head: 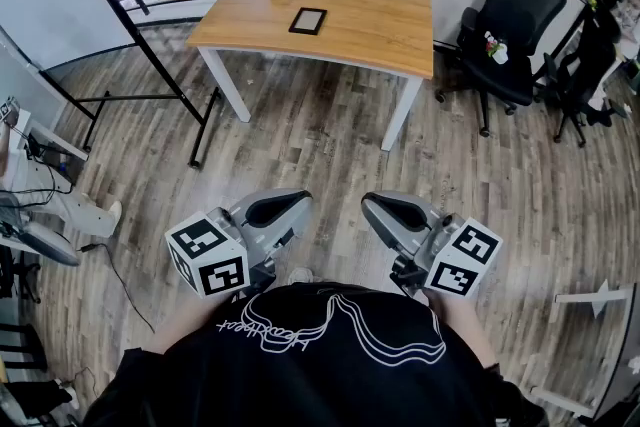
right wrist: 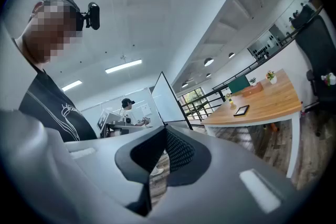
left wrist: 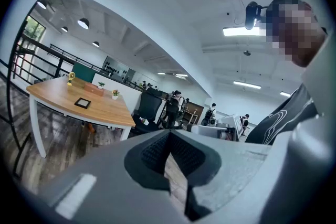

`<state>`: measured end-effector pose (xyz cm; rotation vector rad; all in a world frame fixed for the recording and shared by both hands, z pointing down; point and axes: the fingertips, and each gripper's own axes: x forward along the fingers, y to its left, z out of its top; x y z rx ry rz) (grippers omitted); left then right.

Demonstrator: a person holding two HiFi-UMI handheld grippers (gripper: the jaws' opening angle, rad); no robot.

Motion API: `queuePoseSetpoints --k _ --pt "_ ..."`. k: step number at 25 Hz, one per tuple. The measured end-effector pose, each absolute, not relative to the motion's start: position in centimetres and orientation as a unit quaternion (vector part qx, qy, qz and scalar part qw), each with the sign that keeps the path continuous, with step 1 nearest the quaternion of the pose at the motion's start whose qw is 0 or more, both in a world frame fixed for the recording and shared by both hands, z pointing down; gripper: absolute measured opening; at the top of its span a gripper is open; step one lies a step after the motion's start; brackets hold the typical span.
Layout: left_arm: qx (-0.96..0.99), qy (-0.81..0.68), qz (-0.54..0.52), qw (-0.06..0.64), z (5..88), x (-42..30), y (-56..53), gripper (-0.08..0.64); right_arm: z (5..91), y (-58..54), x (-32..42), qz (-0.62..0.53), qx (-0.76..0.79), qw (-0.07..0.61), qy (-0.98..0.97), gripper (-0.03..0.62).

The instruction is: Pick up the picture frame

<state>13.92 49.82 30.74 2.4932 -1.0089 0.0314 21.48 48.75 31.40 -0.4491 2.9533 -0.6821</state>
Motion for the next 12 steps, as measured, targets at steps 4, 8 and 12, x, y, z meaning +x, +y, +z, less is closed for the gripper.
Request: queuePoseSetpoints --k 4,8,12 --pt "0.902 -0.372 0.007 0.217 30.7 14.4 50.8 0.0 31.4 49.9 22.2 -0.213 -0.144 0.038 0.965 0.023" --pt "0.901 -0.376 -0.001 0.216 30.9 14.7 51.6 0.002 31.3 50.5 22.8 -0.207 -0.143 0.036 0.967 0.023" --pt "0.898 -0.386 0.002 0.21 31.1 14.5 51.7 0.002 31.0 51.1 23.0 -0.194 -0.134 0.037 0.971 0.023"
